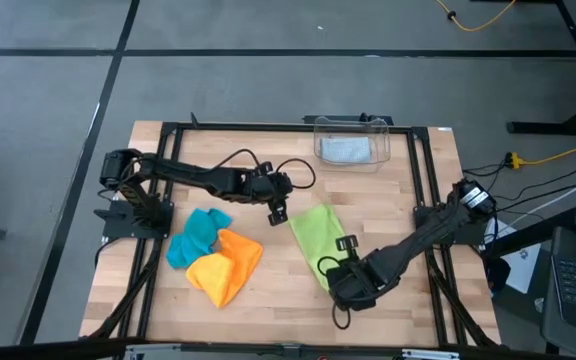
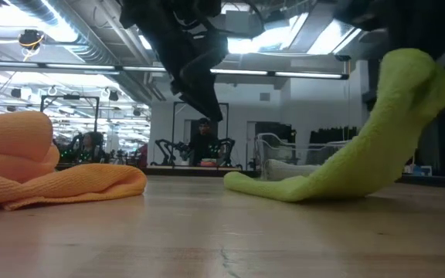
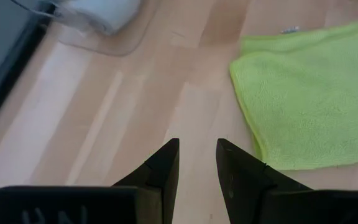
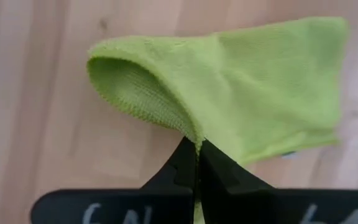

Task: Fold microfiber towels
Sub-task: Fold the green microfiber

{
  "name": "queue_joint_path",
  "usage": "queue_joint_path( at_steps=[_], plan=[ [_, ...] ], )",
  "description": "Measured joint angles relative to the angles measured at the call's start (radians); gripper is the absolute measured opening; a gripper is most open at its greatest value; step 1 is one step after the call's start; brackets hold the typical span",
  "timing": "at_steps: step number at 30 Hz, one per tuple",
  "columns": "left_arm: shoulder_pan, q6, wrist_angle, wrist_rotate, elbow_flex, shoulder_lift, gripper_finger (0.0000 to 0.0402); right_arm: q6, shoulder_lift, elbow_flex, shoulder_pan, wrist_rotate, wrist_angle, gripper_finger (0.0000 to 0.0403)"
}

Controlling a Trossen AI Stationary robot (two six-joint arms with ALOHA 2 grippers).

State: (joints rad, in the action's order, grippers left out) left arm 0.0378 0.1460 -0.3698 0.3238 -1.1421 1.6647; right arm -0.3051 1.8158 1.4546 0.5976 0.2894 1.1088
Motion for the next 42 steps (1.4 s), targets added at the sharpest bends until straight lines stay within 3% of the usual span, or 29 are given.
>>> queue_joint_path(
  at_steps=[11, 20, 23, 33, 42],
  plan=[
    [-0.085, -0.008, -0.127, 0.282, 0.0, -0.112, 0.0099, 0.183, -0.001, -0.02, -0.179, 0.135, -0.013, 0.0003],
    [-0.151, 0.12, -0.31, 0.454, 0.0, -0.19, 0.0099, 0.345, -0.001, -0.02, -0.322, 0.127, -0.092, 0.0003],
    [-0.164, 0.177, -0.365, 0.5, 0.0, -0.211, 0.0099, 0.389, 0.008, -0.02, -0.366, 0.077, -0.121, 0.0003],
    [-0.177, 0.219, -0.406, 0.51, 0.0, -0.226, 0.0099, 0.498, 0.11, -0.02, -0.463, -0.049, -0.212, 0.0005],
    [-0.177, 0.219, -0.407, 0.51, 0.0, -0.226, 0.0099, 0.494, 0.134, -0.021, -0.514, -0.048, -0.218, 0.0077]
  ],
)
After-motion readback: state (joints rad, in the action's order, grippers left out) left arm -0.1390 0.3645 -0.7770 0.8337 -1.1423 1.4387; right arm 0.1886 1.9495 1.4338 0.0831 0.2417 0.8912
